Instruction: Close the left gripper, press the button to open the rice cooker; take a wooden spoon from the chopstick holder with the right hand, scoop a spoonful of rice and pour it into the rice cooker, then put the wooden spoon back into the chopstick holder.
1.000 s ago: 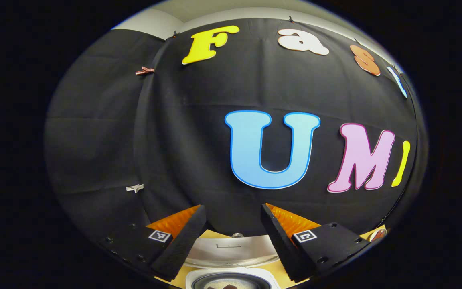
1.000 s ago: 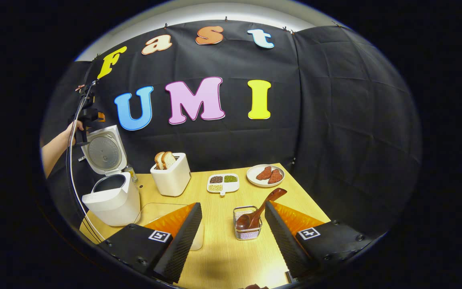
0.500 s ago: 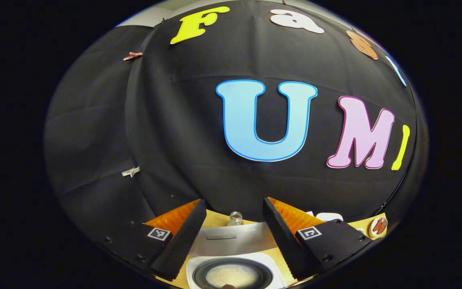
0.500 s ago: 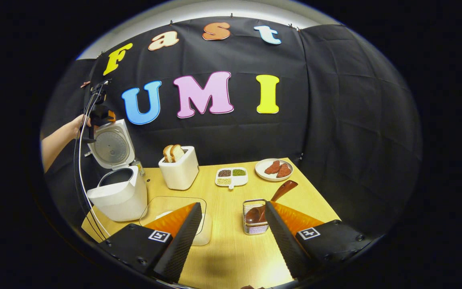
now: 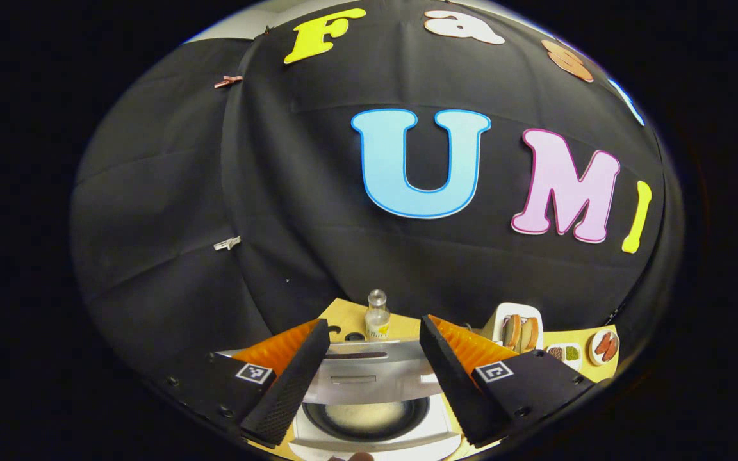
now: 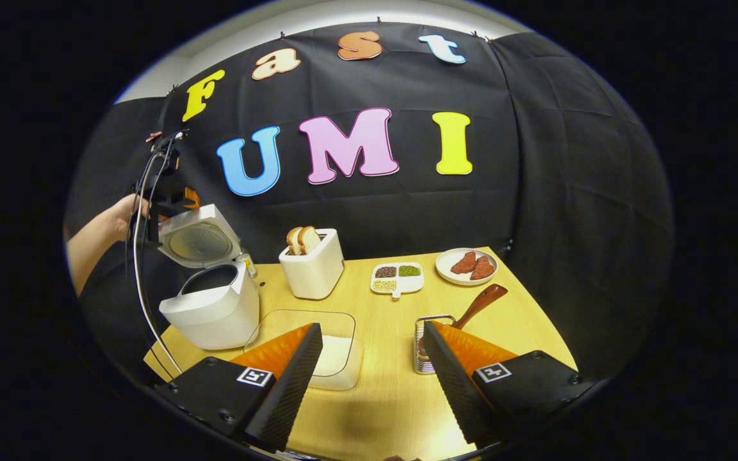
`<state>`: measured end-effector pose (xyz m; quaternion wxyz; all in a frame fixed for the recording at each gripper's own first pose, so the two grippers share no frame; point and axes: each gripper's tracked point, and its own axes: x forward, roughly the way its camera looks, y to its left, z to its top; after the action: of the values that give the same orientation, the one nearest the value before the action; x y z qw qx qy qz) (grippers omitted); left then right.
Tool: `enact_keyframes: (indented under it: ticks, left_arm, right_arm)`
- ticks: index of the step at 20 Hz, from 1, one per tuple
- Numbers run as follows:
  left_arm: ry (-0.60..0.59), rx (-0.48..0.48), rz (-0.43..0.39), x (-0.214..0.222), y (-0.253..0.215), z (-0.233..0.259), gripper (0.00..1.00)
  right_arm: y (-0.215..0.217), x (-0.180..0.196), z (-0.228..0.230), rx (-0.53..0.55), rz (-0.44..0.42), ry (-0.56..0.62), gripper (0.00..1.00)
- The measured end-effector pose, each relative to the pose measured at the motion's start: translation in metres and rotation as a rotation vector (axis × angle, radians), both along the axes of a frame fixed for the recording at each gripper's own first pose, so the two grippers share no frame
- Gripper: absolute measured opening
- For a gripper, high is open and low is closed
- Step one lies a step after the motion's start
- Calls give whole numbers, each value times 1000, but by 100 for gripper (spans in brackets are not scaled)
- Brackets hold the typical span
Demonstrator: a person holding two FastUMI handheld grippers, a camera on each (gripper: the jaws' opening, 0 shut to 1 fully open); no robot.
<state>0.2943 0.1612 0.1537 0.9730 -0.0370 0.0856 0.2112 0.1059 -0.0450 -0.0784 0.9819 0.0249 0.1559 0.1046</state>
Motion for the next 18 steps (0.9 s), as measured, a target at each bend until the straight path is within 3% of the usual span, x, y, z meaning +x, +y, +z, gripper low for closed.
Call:
enact_keyframes:
  ticks: [5, 11, 18]
  left_arm:
    - [78, -25, 21, -20, -12, -79, 100]
    - [126, -57, 24, -27, -22, -147, 100]
    - [136, -21, -21, -24, -24, -167, 100]
  right_arm:
    - [4, -4, -5, -25, 56, 12, 99]
    - [-6, -3, -12, -36, 55, 38, 99]
    - [-14, -1, -11, -37, 34, 31, 99]
